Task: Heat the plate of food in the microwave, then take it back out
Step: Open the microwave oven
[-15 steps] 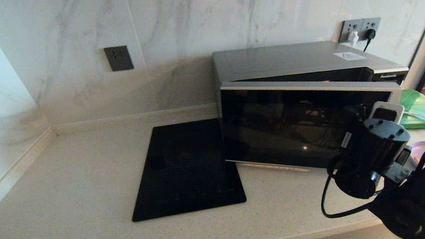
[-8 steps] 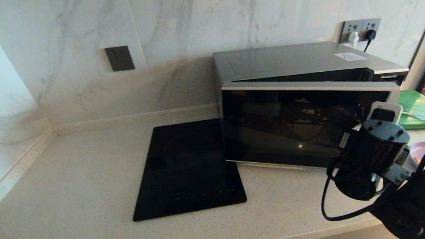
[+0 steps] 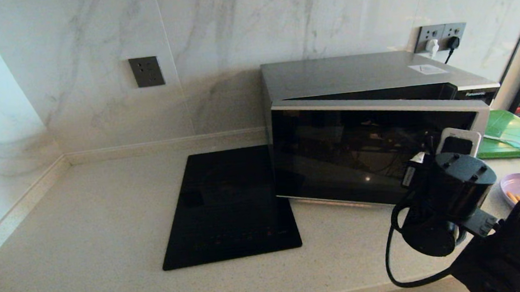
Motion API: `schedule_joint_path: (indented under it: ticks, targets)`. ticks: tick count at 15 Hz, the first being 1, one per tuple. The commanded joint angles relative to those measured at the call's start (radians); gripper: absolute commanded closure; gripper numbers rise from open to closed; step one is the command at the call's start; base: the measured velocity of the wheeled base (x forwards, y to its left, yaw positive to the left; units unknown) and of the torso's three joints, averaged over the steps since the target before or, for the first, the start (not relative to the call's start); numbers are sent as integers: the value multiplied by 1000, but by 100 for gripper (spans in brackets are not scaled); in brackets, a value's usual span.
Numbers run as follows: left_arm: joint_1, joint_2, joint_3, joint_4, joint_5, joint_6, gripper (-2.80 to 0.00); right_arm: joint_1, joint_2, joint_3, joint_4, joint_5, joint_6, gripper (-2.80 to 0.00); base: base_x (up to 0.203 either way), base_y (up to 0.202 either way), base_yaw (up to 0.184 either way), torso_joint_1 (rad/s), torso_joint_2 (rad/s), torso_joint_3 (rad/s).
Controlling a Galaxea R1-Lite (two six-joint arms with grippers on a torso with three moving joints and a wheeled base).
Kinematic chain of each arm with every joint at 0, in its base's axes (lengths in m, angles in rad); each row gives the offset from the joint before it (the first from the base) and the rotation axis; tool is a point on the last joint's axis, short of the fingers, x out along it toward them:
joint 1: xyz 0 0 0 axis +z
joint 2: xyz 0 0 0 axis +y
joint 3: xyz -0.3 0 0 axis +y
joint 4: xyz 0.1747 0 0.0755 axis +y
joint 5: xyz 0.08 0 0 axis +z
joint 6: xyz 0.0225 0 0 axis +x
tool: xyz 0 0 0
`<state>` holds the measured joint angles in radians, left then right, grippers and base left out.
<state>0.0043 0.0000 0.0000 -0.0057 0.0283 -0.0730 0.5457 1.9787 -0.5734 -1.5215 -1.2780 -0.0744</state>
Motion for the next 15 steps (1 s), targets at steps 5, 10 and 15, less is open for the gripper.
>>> schedule_joint_path:
  ticks: [5, 10, 15]
  targets:
    - [0, 0, 0, 0, 1, -1, 0, 203, -12, 0, -9, -1, 17, -280, 0, 0, 0, 0, 0, 0]
    - [0, 2, 0, 0, 1, -1, 0, 335, -146, -27, -9, 60, -64, -280, 0, 0, 0, 0, 0, 0]
    - [0, 2, 0, 0, 1, -1, 0, 288, -451, -279, 129, 93, -377, -280, 0, 0, 0, 0, 0, 0]
